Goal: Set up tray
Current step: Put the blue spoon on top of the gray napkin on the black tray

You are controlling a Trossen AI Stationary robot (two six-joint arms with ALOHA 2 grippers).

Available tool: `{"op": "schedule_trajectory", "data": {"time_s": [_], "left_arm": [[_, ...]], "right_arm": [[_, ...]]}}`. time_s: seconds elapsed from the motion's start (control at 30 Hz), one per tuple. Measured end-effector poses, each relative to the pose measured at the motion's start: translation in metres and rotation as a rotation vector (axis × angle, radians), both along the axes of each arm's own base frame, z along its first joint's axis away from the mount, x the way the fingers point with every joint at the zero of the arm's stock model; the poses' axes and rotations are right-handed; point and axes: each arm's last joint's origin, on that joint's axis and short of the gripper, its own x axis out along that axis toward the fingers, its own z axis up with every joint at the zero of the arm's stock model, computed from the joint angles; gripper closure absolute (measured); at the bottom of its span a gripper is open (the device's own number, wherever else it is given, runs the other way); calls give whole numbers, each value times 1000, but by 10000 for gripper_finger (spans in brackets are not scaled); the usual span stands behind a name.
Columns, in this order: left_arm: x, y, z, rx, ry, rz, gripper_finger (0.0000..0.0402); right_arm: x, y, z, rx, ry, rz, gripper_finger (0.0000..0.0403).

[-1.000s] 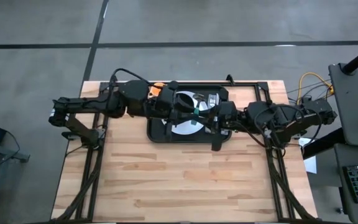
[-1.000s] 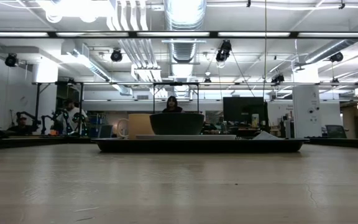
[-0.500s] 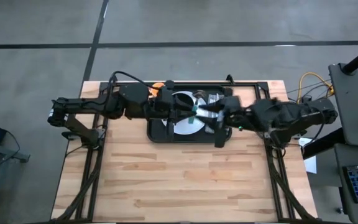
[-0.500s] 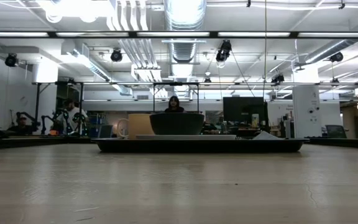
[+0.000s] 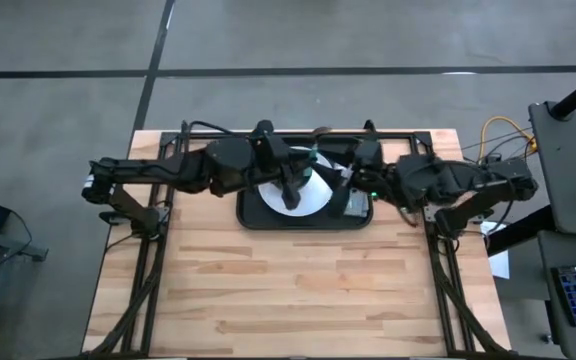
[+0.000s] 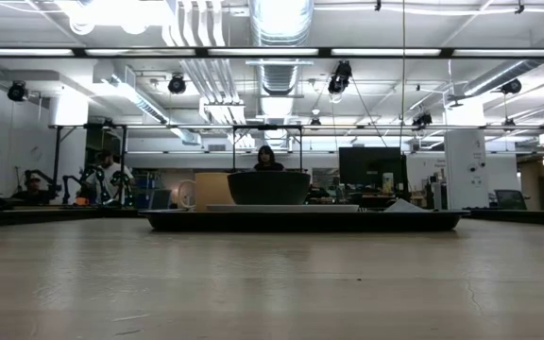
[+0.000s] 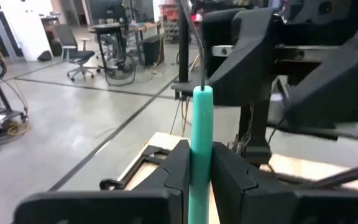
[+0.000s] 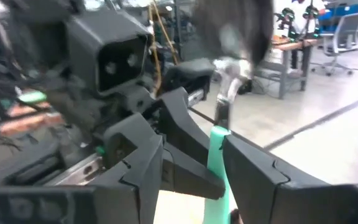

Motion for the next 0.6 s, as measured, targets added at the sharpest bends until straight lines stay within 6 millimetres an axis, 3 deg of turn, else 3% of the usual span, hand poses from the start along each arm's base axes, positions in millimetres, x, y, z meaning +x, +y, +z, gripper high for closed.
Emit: {"op": "schedule_trajectory", "data": {"time_s": [0.37,0.6], "left_arm": [[2,-12,-4,14,24,19,378],[-2,-14,5,15,-17,51,378]], "right_arm": [[5,-2,-5,-18,27,-9,255],[7,-2,-6,-23,33,-12,271]]}}
